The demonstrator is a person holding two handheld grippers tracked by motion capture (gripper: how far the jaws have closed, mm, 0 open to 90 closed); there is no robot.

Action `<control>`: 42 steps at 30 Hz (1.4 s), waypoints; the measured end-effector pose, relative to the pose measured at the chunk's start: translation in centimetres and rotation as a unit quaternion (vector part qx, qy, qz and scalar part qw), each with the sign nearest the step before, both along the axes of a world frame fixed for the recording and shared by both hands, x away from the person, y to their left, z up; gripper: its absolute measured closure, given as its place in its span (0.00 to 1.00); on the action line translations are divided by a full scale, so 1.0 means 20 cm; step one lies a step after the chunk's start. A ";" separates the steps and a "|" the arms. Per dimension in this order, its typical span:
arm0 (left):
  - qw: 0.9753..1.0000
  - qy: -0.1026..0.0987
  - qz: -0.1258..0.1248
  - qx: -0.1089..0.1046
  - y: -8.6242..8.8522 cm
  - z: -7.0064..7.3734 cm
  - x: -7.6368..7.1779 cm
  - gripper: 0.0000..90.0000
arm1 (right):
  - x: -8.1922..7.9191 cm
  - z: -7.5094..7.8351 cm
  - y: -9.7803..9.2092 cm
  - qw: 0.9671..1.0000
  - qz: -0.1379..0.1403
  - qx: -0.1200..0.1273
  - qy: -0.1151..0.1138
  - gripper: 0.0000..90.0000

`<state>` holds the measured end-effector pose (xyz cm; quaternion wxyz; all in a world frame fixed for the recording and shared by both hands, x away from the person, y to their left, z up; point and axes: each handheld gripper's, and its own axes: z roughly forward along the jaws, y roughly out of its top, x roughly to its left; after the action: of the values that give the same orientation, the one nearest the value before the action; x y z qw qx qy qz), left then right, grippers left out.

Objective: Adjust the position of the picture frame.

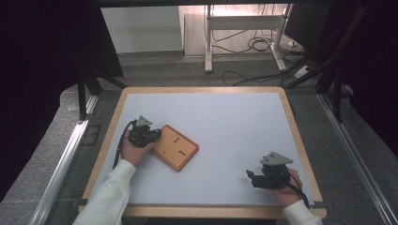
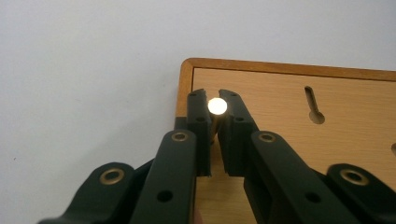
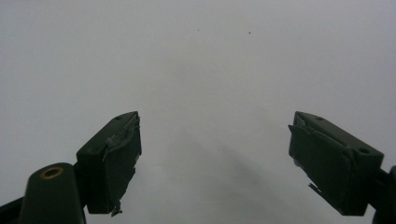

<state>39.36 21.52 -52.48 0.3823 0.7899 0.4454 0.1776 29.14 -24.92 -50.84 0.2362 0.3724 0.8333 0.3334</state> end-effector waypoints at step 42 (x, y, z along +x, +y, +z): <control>0.988 -0.010 -0.153 0.003 -0.42 0.09 -0.02 0.93 | 0.00 0.00 0.00 1.000 0.005 -0.003 -0.003 0.19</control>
<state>38.89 13.02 -50.78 0.4071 0.8479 0.3154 0.1259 29.17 -24.95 -50.85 0.2379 0.3668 0.8352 0.3335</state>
